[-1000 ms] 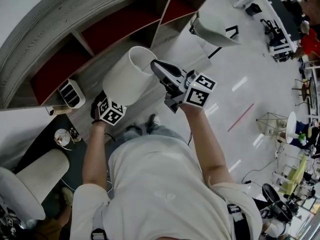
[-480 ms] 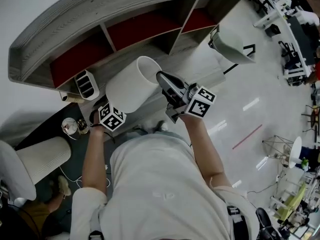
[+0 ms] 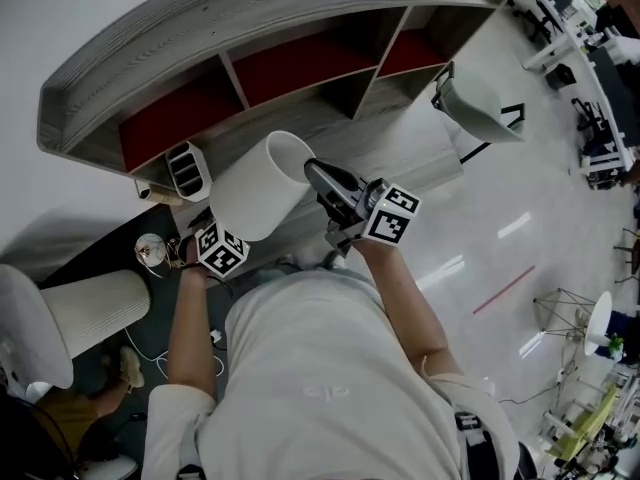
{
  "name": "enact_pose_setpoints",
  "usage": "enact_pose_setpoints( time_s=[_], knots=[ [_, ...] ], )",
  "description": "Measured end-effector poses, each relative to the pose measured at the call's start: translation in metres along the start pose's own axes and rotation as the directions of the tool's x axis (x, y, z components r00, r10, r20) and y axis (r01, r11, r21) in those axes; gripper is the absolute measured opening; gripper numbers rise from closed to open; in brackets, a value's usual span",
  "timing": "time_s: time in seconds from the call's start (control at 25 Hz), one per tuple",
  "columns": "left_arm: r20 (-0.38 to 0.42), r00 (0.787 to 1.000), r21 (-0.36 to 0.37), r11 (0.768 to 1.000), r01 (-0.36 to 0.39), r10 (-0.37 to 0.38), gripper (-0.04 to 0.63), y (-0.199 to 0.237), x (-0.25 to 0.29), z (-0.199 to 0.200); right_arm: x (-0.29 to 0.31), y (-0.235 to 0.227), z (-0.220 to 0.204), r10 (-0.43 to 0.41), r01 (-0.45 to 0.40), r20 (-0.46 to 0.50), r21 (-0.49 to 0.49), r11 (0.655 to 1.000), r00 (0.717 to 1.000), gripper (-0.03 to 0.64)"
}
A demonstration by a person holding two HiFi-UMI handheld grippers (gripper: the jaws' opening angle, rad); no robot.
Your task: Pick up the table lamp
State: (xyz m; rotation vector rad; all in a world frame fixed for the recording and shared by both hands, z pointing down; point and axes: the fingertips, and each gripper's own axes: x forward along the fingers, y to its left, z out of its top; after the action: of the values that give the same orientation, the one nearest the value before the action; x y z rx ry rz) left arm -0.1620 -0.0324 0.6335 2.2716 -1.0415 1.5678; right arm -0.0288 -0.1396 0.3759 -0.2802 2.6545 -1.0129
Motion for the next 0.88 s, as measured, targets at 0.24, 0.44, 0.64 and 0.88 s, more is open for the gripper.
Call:
enact_pose_setpoints(
  time_s=[0.24,0.44,0.64,0.88],
  knots=[
    [-0.007,1.000,-0.020,1.000,0.008,-0.008,0.120,-0.004,-0.001,-0.011,0.007,0.000,-0.008,0.013,-0.012,-0.020,0.013,1.000,1.000,0.029],
    [-0.006,1.000,-0.015,1.000,0.013,-0.013,0.120,-0.009,0.000,-0.008,0.003,0.000,-0.008,0.008,-0.007,-0.023,0.021,1.000,1.000,0.029],
    [-0.005,1.000,-0.008,1.000,0.020,-0.020,0.120,-0.012,0.002,-0.005,-0.001,-0.002,-0.006,0.003,-0.002,-0.023,0.019,1.000,1.000,0.029],
    [-0.003,1.000,0.005,1.000,0.025,-0.025,0.120,-0.013,0.005,0.000,-0.007,-0.004,-0.005,-0.005,0.005,-0.021,0.017,1.000,1.000,0.029]
  ],
)
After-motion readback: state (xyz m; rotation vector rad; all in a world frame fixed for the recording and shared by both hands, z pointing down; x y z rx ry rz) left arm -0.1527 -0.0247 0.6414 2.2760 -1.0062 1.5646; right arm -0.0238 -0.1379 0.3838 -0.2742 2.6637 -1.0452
